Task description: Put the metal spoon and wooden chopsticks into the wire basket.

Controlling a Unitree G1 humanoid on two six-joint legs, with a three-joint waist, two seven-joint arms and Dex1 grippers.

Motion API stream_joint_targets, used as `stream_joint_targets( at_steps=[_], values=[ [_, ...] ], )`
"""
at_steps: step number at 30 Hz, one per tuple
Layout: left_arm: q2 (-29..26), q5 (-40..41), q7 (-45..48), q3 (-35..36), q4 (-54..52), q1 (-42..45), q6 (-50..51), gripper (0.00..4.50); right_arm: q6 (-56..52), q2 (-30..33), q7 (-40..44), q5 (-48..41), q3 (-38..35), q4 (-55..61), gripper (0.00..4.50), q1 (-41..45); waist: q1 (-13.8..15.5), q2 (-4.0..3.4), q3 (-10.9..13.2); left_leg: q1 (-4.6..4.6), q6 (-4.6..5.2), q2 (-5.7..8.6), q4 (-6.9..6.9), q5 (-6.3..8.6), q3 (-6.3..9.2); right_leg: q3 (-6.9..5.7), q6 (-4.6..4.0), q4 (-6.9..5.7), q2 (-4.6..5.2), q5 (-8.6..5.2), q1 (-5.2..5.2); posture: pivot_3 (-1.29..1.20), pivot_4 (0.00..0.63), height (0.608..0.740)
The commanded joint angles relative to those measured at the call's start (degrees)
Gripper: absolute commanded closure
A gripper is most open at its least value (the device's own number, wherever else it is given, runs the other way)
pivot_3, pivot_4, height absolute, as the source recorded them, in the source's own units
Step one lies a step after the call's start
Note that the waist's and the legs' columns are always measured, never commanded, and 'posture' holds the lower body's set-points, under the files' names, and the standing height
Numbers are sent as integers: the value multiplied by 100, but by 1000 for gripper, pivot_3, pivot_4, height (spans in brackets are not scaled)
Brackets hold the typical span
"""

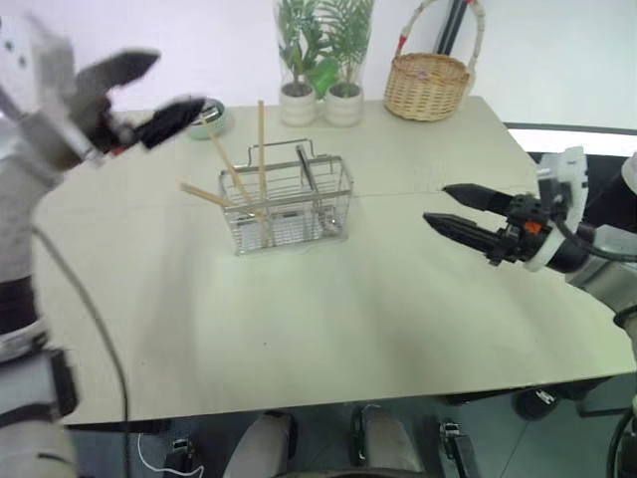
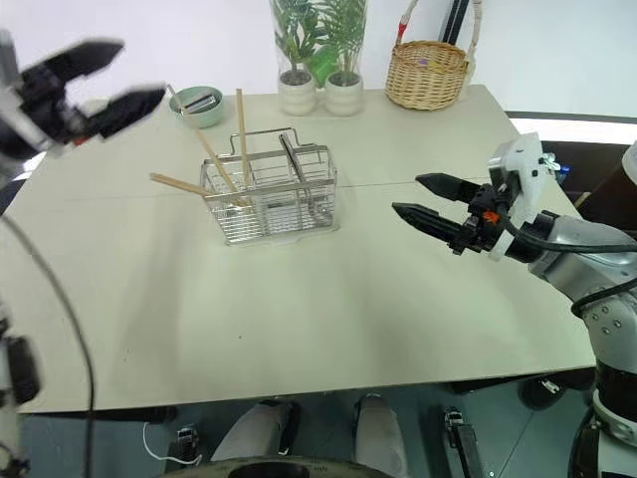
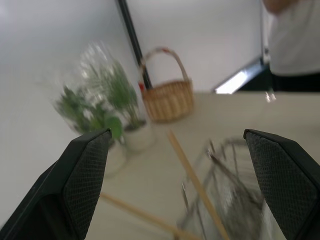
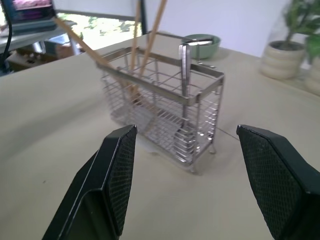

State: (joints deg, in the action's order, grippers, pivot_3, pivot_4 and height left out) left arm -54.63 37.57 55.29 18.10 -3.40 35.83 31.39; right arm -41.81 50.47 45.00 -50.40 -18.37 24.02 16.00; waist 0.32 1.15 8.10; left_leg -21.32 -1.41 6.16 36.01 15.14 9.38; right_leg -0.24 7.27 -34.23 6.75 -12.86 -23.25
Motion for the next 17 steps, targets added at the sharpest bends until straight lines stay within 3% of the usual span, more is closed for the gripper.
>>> stream_joint_targets(
  at_steps=[1,5,10,17],
  values=[
    [-634,222,760,626,-257,-684,220,32,329,41,412,173,150,-43,1201,205,20,0,1,-2,0,-1,-2,0,2,0,-2,4,-1,-2,-2,0,150,704],
    [-978,276,998,1381,-679,-1598,453,32,417,-30,659,171,286,-144,1201,444,40,-1,4,-3,-1,-2,-1,1,3,-1,-17,6,1,-11,0,0,150,704],
    [-1005,558,871,2210,-1408,-2314,932,32,417,-71,920,140,451,-285,1201,718,49,-3,5,-5,0,-3,-7,3,2,0,-18,12,4,-11,-3,0,150,704],
    [-967,575,906,2609,-1672,-2785,952,32,463,-163,1167,247,672,-490,1201,963,34,-10,9,-3,-1,-7,-10,3,-1,0,-19,12,3,-12,-6,0,150,704]
  ],
)
